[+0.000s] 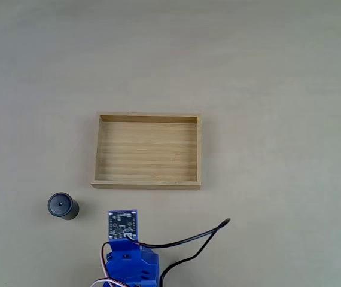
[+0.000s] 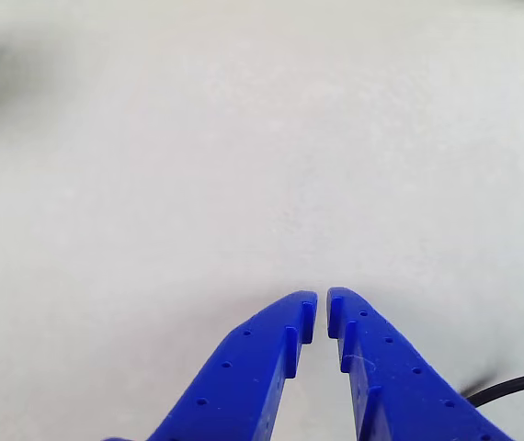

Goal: Place the black cylinder in the wooden box then return to rest.

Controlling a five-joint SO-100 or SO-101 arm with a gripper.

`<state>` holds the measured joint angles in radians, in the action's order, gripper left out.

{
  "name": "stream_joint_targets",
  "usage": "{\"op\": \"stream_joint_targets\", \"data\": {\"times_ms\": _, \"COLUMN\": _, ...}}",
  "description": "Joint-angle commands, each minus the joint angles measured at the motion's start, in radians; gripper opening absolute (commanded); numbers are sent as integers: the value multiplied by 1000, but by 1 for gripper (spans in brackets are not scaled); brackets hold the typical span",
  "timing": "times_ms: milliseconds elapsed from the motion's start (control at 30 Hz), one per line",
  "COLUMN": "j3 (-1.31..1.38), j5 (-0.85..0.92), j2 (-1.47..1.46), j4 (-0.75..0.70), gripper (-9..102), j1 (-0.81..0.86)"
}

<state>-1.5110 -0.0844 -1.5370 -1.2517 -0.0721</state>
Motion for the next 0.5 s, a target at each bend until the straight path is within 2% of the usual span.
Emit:
{"op": "stream_joint_targets", "data": {"times_ms": 0, "j3": 189, "j5": -29, "j2": 89, "j4": 34, "gripper": 0, "j1": -46}}
{"op": "stream_joint_targets", "data": {"times_ms": 267, "j3": 390, "j5": -5, "j2": 216, "j4": -8, "gripper": 1, "j1": -209}}
{"op": "stream_joint_targets", "data": {"times_ms": 467, "j3": 500, "j5": 87, "j2": 318, "j4": -52, "gripper": 14, "j1": -333}}
